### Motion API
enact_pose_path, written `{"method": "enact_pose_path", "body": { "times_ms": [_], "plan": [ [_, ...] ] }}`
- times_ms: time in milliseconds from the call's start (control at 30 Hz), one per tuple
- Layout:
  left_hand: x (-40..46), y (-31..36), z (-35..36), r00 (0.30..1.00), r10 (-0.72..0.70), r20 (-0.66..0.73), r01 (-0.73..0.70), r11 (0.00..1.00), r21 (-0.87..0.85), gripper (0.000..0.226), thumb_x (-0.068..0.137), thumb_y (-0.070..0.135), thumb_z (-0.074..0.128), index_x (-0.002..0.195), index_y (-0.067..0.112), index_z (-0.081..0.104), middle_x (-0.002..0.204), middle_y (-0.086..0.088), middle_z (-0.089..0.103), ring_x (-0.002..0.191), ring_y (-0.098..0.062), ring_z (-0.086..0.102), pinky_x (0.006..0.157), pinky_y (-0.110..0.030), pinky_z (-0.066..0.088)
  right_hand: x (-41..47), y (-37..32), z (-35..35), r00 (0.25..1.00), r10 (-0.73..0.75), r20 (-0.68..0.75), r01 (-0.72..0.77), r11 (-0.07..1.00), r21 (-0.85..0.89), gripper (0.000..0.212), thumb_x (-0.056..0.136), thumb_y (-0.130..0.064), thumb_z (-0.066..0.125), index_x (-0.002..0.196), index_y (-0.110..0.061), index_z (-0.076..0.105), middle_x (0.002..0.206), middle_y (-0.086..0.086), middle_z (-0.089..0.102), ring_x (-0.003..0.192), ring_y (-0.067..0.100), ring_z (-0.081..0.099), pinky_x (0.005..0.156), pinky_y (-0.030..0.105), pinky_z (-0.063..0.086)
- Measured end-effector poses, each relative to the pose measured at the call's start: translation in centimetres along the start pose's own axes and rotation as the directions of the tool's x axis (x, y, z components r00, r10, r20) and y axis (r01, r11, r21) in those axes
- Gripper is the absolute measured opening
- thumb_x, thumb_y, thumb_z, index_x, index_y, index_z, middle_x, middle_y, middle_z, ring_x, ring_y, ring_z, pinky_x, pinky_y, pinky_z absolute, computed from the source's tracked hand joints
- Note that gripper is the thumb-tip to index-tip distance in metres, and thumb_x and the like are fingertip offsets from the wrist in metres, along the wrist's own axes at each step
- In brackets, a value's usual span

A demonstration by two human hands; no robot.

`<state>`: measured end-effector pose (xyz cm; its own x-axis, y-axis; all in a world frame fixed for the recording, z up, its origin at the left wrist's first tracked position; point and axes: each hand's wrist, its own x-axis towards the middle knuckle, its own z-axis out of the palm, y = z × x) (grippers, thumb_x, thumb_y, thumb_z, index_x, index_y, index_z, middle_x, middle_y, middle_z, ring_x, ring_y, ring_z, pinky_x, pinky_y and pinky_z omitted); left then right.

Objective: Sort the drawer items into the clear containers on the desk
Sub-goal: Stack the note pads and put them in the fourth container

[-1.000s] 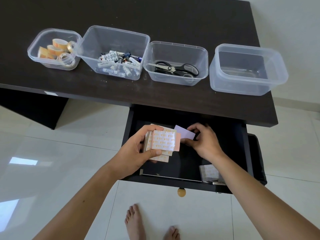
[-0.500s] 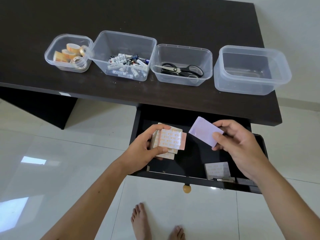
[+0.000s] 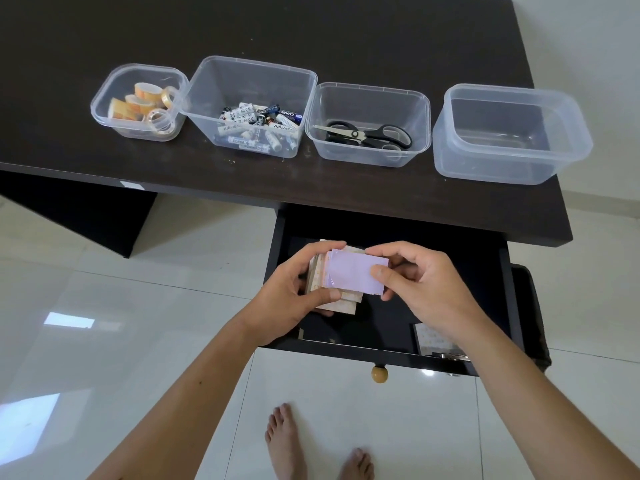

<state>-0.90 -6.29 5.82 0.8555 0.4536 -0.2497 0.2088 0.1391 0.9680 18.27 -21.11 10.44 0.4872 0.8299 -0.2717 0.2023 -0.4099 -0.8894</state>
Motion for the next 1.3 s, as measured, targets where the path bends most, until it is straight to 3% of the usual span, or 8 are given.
{"method": "enact_pose_path", "body": {
  "times_ms": [333, 533, 633, 767, 900, 1033, 1133, 1300],
  "plan": [
    [-0.2, 0.1, 0.1, 1.000, -0.017, 0.005, 0.017, 0.998, -0.053, 0.061, 0.094, -0.002, 0.072, 0.141, 0.031, 0.053, 0.137, -0.003, 0.064, 0.122, -0.030, 0.069, 0.084, -0.053, 0.065, -0.2, 1.0, -0.3, 0.998, -0.004, -0.056, 0.005, 1.000, 0.010, 0.024, 0.090, -0.022, 0.083, 0.112, -0.029, 0.076, 0.089, -0.004, 0.075, 0.069, 0.014, 0.074, 0.066, 0.027, 0.063],
    [-0.1, 0.3, 0.1, 0.999, -0.043, -0.006, 0.042, 0.999, -0.028, 0.060, 0.093, 0.000, 0.073, 0.137, 0.037, 0.054, 0.140, -0.001, 0.063, 0.126, -0.028, 0.068, 0.085, -0.054, 0.065, -1.2, 5.2, -5.4, 0.962, 0.184, 0.201, -0.107, 0.933, -0.344, 0.021, 0.081, -0.022, 0.091, 0.096, -0.033, 0.081, 0.092, -0.012, 0.078, 0.086, 0.007, 0.074, 0.084, 0.030, 0.063],
    [-0.1, 0.3, 0.2, 0.999, -0.045, -0.006, 0.044, 0.999, -0.007, 0.060, 0.093, 0.002, 0.073, 0.138, 0.036, 0.053, 0.140, -0.001, 0.063, 0.125, -0.026, 0.068, 0.086, -0.053, 0.065, -0.6, 7.0, -6.0, 0.927, 0.257, 0.274, -0.096, 0.868, -0.488, 0.032, 0.076, -0.019, 0.095, 0.102, -0.031, 0.081, 0.096, -0.013, 0.074, 0.089, 0.005, 0.072, 0.083, 0.029, 0.064],
    [-0.1, 0.3, 0.0, 0.999, -0.023, -0.025, 0.024, 1.000, 0.010, 0.061, 0.088, 0.010, 0.075, 0.138, 0.035, 0.053, 0.142, -0.003, 0.061, 0.128, -0.025, 0.066, 0.085, -0.050, 0.066, 0.6, 8.8, -5.5, 0.917, 0.282, 0.284, -0.011, 0.728, -0.686, 0.048, 0.072, -0.026, 0.097, 0.114, -0.034, 0.075, 0.103, -0.015, 0.064, 0.093, 0.005, 0.064, 0.083, 0.032, 0.060],
    [-0.1, 0.3, 0.1, 1.000, -0.013, -0.020, 0.013, 1.000, 0.010, 0.061, 0.086, 0.013, 0.075, 0.138, 0.034, 0.053, 0.142, -0.004, 0.061, 0.128, -0.026, 0.066, 0.085, -0.050, 0.066, 0.7, 9.7, -5.9, 0.914, 0.310, 0.263, -0.016, 0.674, -0.739, 0.035, 0.077, -0.030, 0.093, 0.106, -0.036, 0.074, 0.104, -0.012, 0.062, 0.097, 0.010, 0.061, 0.080, 0.034, 0.060],
    [-0.1, 0.2, 0.1, 0.999, -0.007, -0.035, 0.007, 1.000, 0.000, 0.061, 0.088, 0.009, 0.074, 0.140, 0.031, 0.052, 0.141, -0.003, 0.062, 0.127, -0.024, 0.067, 0.084, -0.047, 0.067, 0.3, 9.5, -6.1, 0.902, 0.283, 0.327, 0.053, 0.678, -0.733, 0.024, 0.083, -0.030, 0.086, 0.098, -0.039, 0.070, 0.104, -0.015, 0.060, 0.105, 0.010, 0.053, 0.088, 0.038, 0.054],
    [0.0, 0.0, 0.1, 0.999, 0.001, -0.045, -0.002, 1.000, -0.015, 0.061, 0.089, 0.006, 0.074, 0.141, 0.031, 0.052, 0.141, -0.002, 0.062, 0.127, -0.024, 0.067, 0.084, -0.047, 0.067, -0.3, 8.2, -6.4, 0.917, 0.249, 0.310, -0.001, 0.780, -0.625, 0.019, 0.090, -0.025, 0.080, 0.093, -0.039, 0.069, 0.091, -0.013, 0.070, 0.088, 0.013, 0.068, 0.080, 0.046, 0.062],
    [0.0, -0.2, 0.1, 0.999, 0.007, -0.039, -0.009, 0.999, -0.032, 0.060, 0.092, 0.000, 0.074, 0.137, 0.035, 0.056, 0.143, -0.005, 0.059, 0.128, -0.030, 0.065, 0.083, -0.050, 0.066, -0.7, 3.4, -6.3, 0.968, 0.054, 0.246, 0.038, 0.935, -0.352, 0.018, 0.090, -0.022, 0.082, 0.100, -0.036, 0.076, 0.095, -0.012, 0.074, 0.091, 0.009, 0.070, 0.086, 0.034, 0.061]
  ]
}}
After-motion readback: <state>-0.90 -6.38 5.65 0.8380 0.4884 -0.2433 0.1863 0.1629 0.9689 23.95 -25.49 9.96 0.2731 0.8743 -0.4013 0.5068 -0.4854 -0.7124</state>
